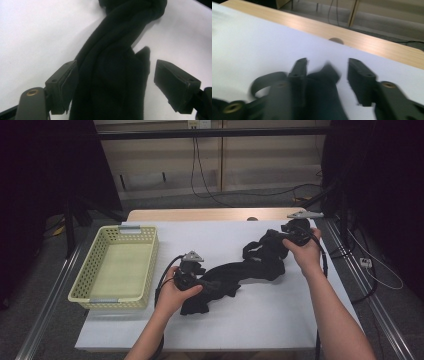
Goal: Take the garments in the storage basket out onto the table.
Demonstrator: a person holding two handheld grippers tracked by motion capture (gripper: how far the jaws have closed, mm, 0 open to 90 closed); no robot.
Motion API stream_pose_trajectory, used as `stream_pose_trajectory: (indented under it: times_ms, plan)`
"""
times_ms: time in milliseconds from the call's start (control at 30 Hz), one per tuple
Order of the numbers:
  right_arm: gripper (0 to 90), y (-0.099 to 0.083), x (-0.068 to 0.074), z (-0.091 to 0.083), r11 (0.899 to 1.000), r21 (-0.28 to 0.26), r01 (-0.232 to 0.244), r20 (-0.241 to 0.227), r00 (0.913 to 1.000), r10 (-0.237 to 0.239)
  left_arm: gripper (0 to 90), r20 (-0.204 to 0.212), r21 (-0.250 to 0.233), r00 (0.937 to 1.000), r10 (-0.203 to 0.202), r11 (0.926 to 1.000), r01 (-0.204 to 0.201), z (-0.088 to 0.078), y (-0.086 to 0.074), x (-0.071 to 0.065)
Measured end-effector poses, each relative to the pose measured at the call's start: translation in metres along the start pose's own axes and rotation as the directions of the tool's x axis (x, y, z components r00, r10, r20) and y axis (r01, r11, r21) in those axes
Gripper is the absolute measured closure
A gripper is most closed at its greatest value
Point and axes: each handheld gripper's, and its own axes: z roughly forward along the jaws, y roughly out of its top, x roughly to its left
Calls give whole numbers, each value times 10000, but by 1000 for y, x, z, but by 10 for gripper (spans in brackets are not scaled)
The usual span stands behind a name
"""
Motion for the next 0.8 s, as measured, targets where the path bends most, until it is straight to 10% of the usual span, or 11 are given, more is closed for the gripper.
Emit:
stream_pose_trajectory:
  times_ms: [533,800]
  plan:
    - [457,-64,51,-42,9921,216,1235,-1097,9866,-1205,399,-192,496,9960,875,9950,-864,26,-4,-14]
    - [498,-107,51,-30,9938,679,883,-583,9947,-843,798,299,1578,9978,591,9855,-631,31,-7,-20]
